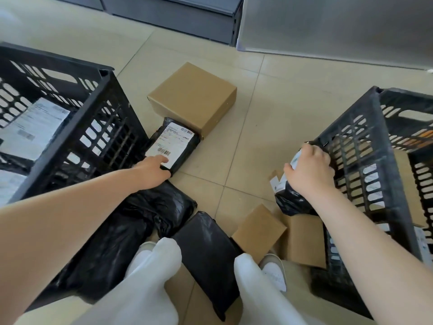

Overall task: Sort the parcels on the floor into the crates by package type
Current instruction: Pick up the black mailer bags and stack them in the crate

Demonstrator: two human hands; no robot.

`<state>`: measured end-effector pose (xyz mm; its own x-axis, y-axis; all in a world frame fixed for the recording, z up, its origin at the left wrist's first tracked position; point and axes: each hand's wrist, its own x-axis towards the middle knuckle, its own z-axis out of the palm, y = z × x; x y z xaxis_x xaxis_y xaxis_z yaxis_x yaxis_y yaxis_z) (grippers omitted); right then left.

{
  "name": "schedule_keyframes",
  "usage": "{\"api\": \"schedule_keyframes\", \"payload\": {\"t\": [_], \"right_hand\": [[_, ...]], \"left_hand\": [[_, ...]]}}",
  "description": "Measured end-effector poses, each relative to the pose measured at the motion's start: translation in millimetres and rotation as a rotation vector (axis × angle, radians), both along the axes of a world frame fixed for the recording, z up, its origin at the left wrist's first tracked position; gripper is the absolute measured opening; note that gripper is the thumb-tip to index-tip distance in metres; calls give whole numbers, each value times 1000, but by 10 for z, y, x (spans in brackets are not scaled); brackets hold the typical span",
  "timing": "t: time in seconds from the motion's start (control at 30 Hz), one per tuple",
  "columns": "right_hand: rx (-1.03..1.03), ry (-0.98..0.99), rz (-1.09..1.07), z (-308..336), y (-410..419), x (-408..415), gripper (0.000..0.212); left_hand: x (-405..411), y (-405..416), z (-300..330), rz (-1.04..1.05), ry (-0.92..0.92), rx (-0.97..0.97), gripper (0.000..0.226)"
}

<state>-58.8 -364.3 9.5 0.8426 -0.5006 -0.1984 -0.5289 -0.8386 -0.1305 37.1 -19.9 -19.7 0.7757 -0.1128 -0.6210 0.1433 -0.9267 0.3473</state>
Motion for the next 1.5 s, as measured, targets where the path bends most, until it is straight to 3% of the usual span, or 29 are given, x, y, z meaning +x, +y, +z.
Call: {"api": "schedule_keyframes", "payload": {"t": [0.27, 0.4, 0.5, 0.6, 0.73, 0.8, 0.87, 0.93, 1.0, 1.1, 1.2, 1.27, 1.37, 1.5], "right_hand": [[124, 3, -302, -341, -133, -61, 99], [144, -24, -322, -400, -165, -66, 96], [177, -154, -348, -472, -180, -143, 96], [334, -337, -448, -493, -223, -265, 100], [440, -446, -476, -433, -253, -349, 94], [595, -552, -451, -365, -237, -355, 87], [904, -687, -506, -229, -200, -326, 78], [1212, -712, -553, -70, -167, -275, 64], [1387, -639, -487, 62, -119, -221, 49], [1462, -432, -325, 221, -15, -149, 36], [1493, -153, -194, 293, 69, -96, 38], [1493, 15, -122, 295, 130, -85, 45], [1464, 174, -10, 276, 220, -85, 47], [1498, 265, 51, 209, 288, -59, 50]], "left_hand": [[-103, -13, -270, -110, 8, 30, 58], [-130, -90, -343, -162, 11, 43, 59], [-175, -118, -395, -201, 33, 60, 61], [-236, -149, -410, -276, 54, 91, 63], [-263, -287, -343, -326, 25, 44, 63], [-297, -328, -303, -415, -67, 97, 62], [-328, -338, -277, -562, -215, 175, 60], [-331, -358, -240, -565, -262, 155, 60], [-301, -410, -165, -433, -229, 67, 60], [-215, -526, -16, -107, -165, -179, 56], [-93, -648, 141, 319, -10, -567, 54], [-20, -696, 220, 472, 118, -752, 55], [-13, -701, 274, 451, 388, -876, 58], [-139, -657, 287, 292, 546, -828, 35]]}}
